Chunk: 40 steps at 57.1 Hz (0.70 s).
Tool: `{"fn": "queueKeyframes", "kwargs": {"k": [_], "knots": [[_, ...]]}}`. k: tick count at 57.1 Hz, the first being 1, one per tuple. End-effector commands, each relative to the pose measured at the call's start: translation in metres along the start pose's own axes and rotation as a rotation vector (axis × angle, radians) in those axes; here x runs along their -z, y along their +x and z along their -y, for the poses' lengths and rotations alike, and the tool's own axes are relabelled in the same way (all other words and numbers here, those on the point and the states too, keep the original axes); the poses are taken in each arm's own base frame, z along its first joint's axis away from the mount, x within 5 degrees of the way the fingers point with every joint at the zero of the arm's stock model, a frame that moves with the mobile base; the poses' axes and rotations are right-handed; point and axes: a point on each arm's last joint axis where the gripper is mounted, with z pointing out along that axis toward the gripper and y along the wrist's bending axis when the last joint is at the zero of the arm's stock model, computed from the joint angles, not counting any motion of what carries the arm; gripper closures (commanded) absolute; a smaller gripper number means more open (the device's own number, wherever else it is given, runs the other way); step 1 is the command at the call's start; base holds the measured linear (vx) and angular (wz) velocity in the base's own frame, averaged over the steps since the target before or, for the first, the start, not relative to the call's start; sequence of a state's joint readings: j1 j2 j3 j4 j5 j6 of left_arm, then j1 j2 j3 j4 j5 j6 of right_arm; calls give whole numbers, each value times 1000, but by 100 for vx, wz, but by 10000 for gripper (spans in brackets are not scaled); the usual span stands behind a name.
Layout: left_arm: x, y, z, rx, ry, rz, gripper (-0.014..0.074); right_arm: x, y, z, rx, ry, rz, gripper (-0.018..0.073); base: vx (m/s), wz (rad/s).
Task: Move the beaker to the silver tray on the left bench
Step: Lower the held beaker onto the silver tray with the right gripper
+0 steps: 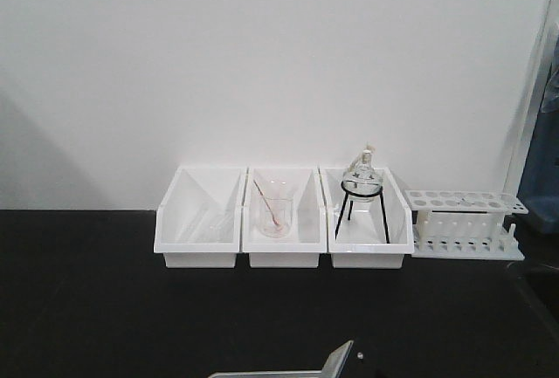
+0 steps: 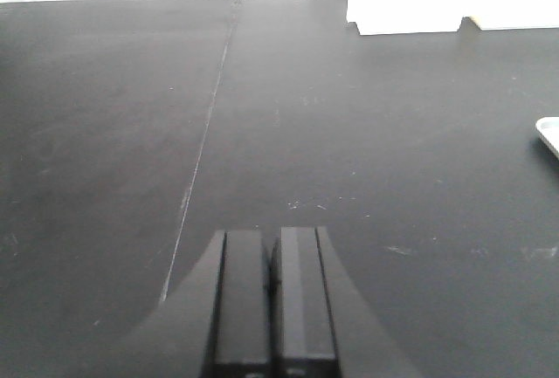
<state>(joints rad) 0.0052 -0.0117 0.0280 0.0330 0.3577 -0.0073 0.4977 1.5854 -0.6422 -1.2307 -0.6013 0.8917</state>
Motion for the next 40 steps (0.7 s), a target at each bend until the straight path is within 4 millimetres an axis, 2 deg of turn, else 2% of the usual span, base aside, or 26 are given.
{"fn": "queueKeyframes", "kwargs": {"k": [1, 11, 21, 31, 40], "knots": [[-2, 1, 1, 4, 8, 67, 595, -5, -19, 5, -22, -9, 205, 563, 0, 0], [-2, 1, 1, 4, 8, 67, 595, -25, -11, 28, -50, 127, 402, 563, 0, 0], [-2, 1, 1, 4, 8, 67, 595, -40, 8, 46, -8, 276, 464, 563, 0, 0], [-2, 1, 1, 4, 8, 67, 595, -49, 26, 60, -78, 388, 507, 562, 0, 0], [-2, 1, 1, 4, 8, 67, 595, -55, 40, 65, -117, 423, 493, 554, 0, 0]]}}
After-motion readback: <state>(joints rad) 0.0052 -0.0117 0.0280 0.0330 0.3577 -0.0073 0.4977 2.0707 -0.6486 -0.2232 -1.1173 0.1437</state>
